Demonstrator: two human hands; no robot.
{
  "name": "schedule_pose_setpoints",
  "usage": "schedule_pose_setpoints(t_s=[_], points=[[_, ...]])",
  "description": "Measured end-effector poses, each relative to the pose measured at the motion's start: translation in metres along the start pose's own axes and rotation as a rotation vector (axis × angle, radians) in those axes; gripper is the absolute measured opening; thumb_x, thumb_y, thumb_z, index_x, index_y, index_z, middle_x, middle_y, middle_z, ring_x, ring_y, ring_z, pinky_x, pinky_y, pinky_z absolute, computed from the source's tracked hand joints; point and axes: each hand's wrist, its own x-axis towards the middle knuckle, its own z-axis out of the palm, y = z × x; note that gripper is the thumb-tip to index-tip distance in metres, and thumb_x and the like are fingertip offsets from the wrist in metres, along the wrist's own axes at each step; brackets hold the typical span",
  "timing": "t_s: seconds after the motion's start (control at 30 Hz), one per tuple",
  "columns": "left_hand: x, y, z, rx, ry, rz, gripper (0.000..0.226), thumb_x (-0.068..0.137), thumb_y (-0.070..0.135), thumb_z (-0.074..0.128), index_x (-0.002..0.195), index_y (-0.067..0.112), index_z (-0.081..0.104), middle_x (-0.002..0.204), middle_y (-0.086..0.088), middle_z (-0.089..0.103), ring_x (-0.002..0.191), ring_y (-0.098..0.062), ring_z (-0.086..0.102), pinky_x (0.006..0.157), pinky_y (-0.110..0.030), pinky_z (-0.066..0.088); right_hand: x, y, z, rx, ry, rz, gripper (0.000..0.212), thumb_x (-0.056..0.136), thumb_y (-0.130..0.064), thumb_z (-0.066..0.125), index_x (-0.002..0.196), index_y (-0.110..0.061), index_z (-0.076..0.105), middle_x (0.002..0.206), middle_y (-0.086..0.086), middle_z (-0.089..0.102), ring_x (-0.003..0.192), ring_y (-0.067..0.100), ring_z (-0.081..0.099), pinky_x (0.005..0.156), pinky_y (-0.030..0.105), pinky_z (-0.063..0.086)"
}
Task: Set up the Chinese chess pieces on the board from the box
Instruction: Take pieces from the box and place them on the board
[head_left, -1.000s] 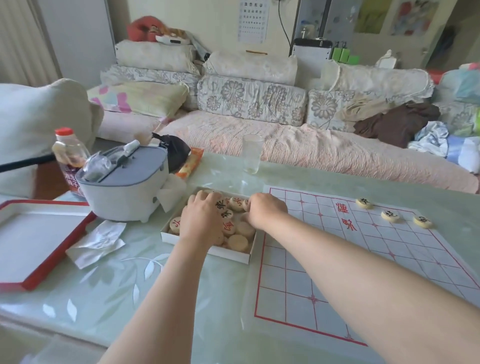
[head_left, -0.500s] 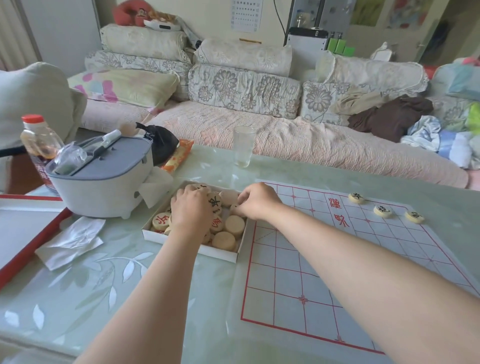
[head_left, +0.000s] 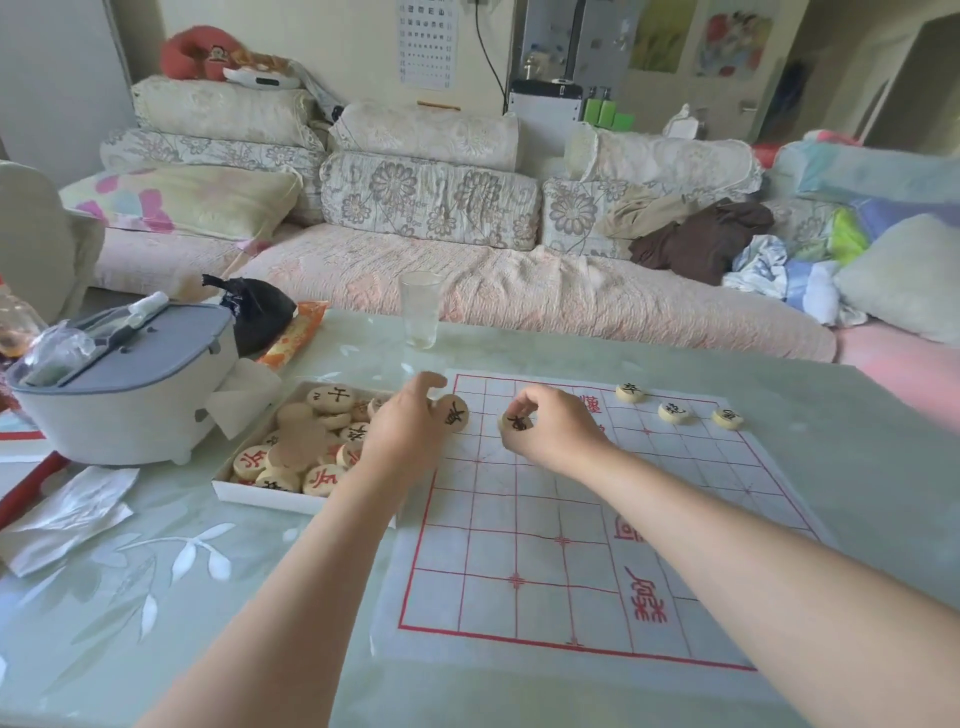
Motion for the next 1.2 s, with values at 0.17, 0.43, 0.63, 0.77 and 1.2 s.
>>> schedule_pose_setpoints(t_s=[0.17, 0.43, 0.63, 0.77, 1.2], points=[[-0.018, 0.062, 0.048, 0.002, -0.250, 0.100, 0.036, 0.098, 0.007, 0.040, 0.128, 0.020, 0.056, 0.122, -0.002, 0.060, 0.100, -0.027, 0.061, 0.069, -0.021, 0.043, -0.030, 0.061, -0.049, -0.138, -0.021, 0.068, 0.010, 0.078, -0.029, 0.068, 0.087, -0.025, 0.065, 0.090, -0.012, 0.063, 0.082, 0.011, 0.060, 0.066, 0.024, 0.048], [-0.031, 0.123, 0.123, -0.103, -0.451, 0.072, 0.026, 0.099, 0.022, 0.044, 0.119, 0.027, 0.060, 0.104, -0.002, 0.061, 0.067, -0.016, 0.055, 0.048, -0.023, 0.043, -0.068, 0.149, -0.110, -0.233, -0.059, 0.165, 0.010, 0.083, -0.031, 0.066, 0.092, -0.026, 0.064, 0.099, -0.010, 0.063, 0.090, 0.012, 0.059, 0.071, 0.025, 0.047], [-0.034, 0.135, 0.152, -0.084, -0.515, 0.086, 0.026, 0.099, 0.024, 0.045, 0.119, 0.029, 0.060, 0.103, 0.003, 0.063, 0.058, -0.013, 0.052, 0.044, -0.020, 0.039, -0.077, 0.176, -0.128, -0.253, -0.082, 0.175, 0.016, 0.081, -0.044, 0.065, 0.092, -0.034, 0.063, 0.100, -0.017, 0.065, 0.093, 0.007, 0.058, 0.077, 0.027, 0.048], [-0.034, 0.135, 0.153, -0.010, -0.498, 0.141, 0.029, 0.094, 0.033, 0.053, 0.122, 0.030, 0.060, 0.118, 0.007, 0.054, 0.079, -0.011, 0.061, 0.055, -0.020, 0.048, -0.077, 0.180, -0.132, -0.290, -0.110, 0.133, 0.019, 0.081, -0.047, 0.063, 0.097, -0.035, 0.063, 0.102, -0.019, 0.063, 0.098, 0.006, 0.057, 0.085, 0.028, 0.049], [0.008, 0.163, 0.178, 0.020, -0.436, 0.213, 0.037, 0.090, 0.034, 0.051, 0.123, 0.019, 0.056, 0.117, -0.001, 0.052, 0.085, -0.018, 0.057, 0.058, -0.023, 0.044, -0.026, 0.208, -0.153, -0.347, 0.169, 0.202, 0.016, 0.089, -0.045, 0.058, 0.097, -0.032, 0.058, 0.107, -0.014, 0.062, 0.098, 0.016, 0.060, 0.077, 0.030, 0.047]])
